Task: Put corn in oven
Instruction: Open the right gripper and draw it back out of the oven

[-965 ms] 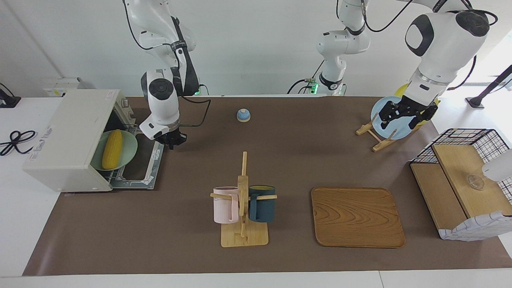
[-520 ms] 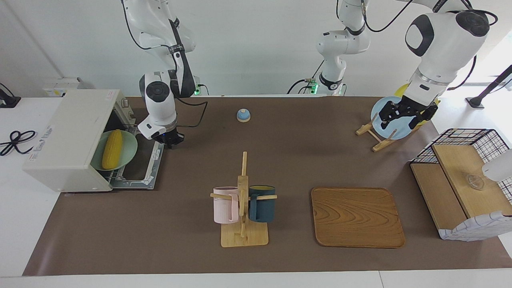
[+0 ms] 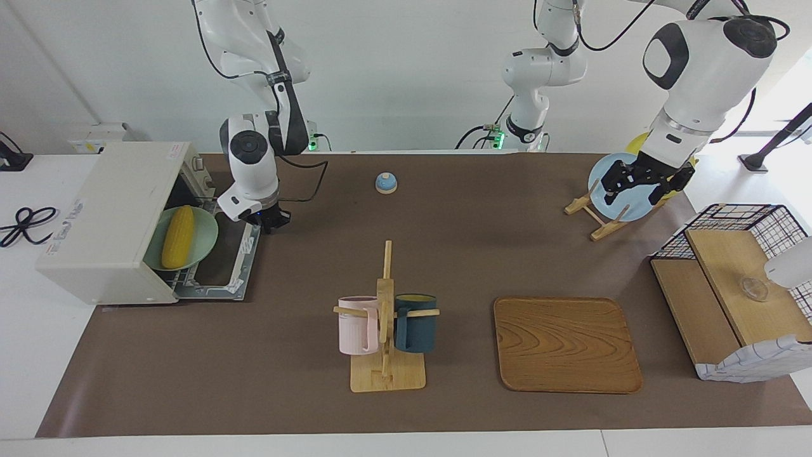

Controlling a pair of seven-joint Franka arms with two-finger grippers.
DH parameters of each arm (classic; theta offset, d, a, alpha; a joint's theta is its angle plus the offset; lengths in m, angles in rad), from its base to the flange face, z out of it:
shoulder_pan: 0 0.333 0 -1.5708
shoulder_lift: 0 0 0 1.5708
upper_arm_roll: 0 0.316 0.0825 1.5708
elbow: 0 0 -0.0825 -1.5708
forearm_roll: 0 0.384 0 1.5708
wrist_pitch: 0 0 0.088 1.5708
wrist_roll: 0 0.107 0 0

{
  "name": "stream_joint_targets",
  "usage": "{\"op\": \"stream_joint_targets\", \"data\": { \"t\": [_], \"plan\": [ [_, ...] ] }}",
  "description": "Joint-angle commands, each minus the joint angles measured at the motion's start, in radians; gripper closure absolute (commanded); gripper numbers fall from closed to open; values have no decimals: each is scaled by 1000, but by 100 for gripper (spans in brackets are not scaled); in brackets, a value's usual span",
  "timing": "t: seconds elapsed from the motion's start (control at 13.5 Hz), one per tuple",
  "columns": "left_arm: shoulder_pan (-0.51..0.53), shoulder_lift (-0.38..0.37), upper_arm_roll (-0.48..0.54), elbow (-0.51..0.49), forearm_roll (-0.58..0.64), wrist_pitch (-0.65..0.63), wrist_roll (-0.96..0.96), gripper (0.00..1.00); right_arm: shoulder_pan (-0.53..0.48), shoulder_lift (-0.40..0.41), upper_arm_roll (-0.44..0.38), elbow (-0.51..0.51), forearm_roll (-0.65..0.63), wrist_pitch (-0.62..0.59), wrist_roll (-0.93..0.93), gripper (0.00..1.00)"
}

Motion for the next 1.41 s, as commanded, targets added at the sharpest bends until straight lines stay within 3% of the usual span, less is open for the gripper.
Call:
{"op": "stream_joint_targets", "data": {
  "t": [0.0,0.59,0.89,1.34],
  "plan": [
    [-1,-21,3,-19,20,20,1,0,-8,-23,3,2,-22,-37,2,100],
    [-1,-22,1,-54,19,74,7,0,-10,-23,1,31,-149,-97,7,100],
    [-1,-22,1,-54,19,72,5,0,-17,-20,3,152,-215,-259,-16,98],
    [-2,-22,1,-54,19,62,5,0,-82,-31,3,307,-214,-442,-235,95]
  ]
}}
